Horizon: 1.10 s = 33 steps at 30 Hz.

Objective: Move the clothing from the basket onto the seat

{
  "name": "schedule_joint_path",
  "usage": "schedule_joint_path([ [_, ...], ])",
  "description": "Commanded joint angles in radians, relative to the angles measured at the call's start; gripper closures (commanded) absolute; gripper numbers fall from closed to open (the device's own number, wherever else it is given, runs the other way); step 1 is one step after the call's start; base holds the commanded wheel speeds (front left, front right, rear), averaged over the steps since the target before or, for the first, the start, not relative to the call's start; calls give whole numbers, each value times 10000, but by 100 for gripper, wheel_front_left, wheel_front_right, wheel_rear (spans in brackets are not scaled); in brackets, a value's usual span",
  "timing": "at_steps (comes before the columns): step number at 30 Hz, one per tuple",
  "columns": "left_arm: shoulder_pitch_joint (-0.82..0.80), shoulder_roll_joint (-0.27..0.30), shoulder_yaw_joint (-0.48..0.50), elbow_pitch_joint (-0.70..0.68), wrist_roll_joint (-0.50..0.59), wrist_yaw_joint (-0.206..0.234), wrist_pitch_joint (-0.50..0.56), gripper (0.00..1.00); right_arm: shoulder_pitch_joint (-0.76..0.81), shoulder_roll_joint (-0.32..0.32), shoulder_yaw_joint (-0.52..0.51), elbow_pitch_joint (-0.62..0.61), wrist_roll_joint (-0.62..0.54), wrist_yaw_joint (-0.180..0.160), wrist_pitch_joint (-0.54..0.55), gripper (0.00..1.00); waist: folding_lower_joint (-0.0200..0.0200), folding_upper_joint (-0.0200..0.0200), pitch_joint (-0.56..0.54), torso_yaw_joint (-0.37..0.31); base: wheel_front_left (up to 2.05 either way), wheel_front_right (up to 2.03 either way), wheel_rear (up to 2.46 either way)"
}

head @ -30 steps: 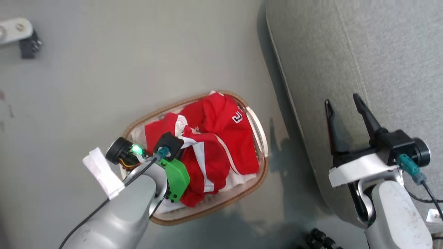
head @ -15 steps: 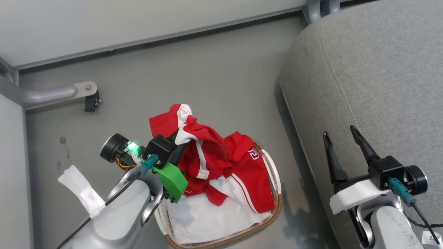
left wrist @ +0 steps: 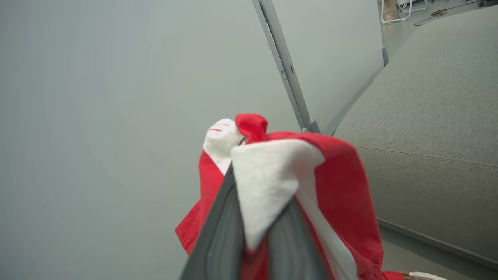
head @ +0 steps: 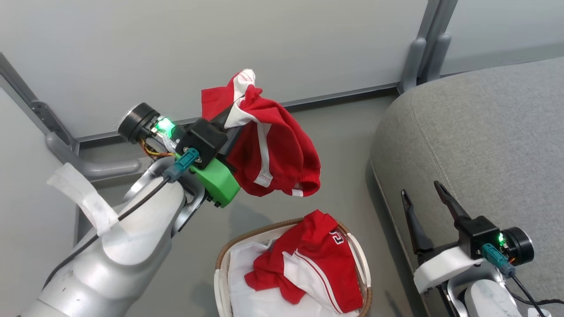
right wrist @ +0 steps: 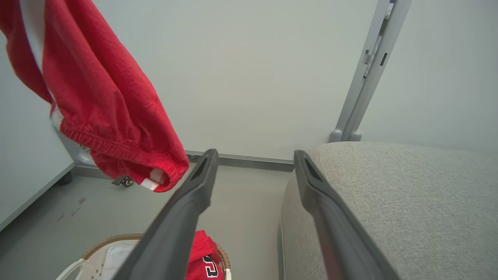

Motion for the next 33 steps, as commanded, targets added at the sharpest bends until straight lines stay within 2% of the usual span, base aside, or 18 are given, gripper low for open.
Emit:
schedule_joint_path([
  [1,-286,59,-17,-102,-96,-28,49,100,98,-41,51,25,-92,-7,-21,0,1,0,-299,150,0,0,0],
  [12,-1537,-14,-352,-702,-270,-90,439,100,86,-40,564,215,-122,-7,-21,0,1,0,-715,260,0,0,0],
  [19,-2031,-125,-594,-1101,-402,-108,653,100,-330,-43,1370,585,6,-7,-23,0,1,0,-828,376,0,0,0],
  [27,-2308,-333,-880,-1370,-581,-112,772,100,-1074,-40,2061,1381,-26,-7,-21,0,1,0,-890,552,0,0,0],
  [33,-2431,-480,-1056,-1444,-663,-114,640,100,-1480,-42,1956,2107,-245,-7,-21,0,1,0,-898,681,0,0,0],
])
